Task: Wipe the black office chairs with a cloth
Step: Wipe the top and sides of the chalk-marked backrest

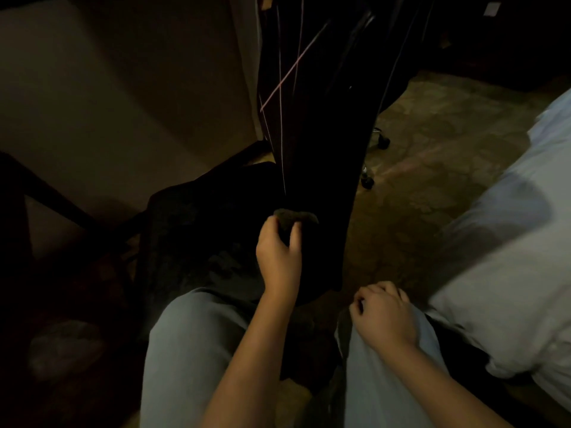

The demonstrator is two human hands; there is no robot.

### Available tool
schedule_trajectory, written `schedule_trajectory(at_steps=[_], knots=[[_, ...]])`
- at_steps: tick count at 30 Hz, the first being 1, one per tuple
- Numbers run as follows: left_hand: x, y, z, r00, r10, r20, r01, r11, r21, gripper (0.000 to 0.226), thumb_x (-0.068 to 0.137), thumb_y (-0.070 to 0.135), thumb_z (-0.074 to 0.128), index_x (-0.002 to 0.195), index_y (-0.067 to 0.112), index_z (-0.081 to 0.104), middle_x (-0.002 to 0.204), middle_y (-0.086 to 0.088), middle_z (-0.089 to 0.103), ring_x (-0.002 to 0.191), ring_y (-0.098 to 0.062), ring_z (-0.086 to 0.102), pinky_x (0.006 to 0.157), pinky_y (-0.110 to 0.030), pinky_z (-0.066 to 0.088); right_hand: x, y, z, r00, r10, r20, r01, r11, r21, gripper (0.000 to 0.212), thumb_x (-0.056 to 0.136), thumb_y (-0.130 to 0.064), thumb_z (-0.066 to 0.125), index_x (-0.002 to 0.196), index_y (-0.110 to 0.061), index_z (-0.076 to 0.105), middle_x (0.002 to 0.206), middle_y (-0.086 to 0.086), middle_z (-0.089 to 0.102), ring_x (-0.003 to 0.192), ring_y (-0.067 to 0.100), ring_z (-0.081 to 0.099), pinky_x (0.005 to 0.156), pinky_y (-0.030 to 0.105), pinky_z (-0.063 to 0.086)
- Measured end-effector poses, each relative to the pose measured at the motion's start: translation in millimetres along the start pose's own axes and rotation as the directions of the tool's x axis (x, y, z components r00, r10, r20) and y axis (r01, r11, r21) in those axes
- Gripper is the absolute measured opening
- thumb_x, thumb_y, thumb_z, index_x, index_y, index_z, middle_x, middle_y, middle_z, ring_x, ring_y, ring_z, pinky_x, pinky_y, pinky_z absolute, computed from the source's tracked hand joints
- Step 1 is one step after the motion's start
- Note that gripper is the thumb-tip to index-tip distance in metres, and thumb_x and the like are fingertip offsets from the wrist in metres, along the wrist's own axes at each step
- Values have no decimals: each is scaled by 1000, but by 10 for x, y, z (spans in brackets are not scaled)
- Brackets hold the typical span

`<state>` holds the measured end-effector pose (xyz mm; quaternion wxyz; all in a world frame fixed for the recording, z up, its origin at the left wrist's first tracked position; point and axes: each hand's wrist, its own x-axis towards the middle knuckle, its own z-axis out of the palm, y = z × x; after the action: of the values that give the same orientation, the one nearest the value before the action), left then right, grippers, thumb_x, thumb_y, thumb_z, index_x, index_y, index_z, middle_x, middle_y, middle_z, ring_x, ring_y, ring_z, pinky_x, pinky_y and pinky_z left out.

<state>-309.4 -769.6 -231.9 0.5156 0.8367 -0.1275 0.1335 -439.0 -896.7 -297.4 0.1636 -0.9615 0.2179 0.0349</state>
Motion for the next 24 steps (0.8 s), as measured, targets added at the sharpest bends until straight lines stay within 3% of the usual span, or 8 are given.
schedule_trajectory(at_steps=[4,10,15,19,24], knots=[[332,297,-63,992,122,-41,-119,990,69,10,91,16,61,94,9,55,90,2,52,78,-5,47,68,-5,35,2,-3,0,1000,4,13,-4,1000,-6,27,96,-40,43,113,-29,61,121,-10,58,122,14,40,109,34,29],[418,185,-63,985,159,67,-165,982,93,12,92,20,59,97,10,54,92,1,53,84,-14,52,69,-19,38,12,2,47,1000,-11,-5,11,1000,-2,31,95,-39,43,116,-28,62,120,-10,60,121,14,41,108,33,29],[263,-63,19,990,77,115,-80,997,20,8,94,20,55,96,15,50,91,-1,53,80,-14,53,67,-25,44,4,8,59,999,-16,-36,16,1000,7,25,94,-39,44,105,-30,65,112,-12,62,116,13,43,103,32,30],[151,-215,131,989,-4,146,10,999,-40,6,97,23,49,97,21,44,87,2,49,75,-12,52,61,-23,39,18,20,77,998,-24,-49,23,1000,-18,24,93,-38,45,101,-28,66,110,-10,63,115,15,44,100,33,32],[82,-306,231,984,-40,174,48,998,-40,9,98,27,43,104,24,39,96,-1,51,79,-15,56,59,-30,46,34,-17,90,999,-25,-48,23,999,-33,23,93,-38,46,98,-27,66,108,-8,64,114,17,45,99,34,33]])
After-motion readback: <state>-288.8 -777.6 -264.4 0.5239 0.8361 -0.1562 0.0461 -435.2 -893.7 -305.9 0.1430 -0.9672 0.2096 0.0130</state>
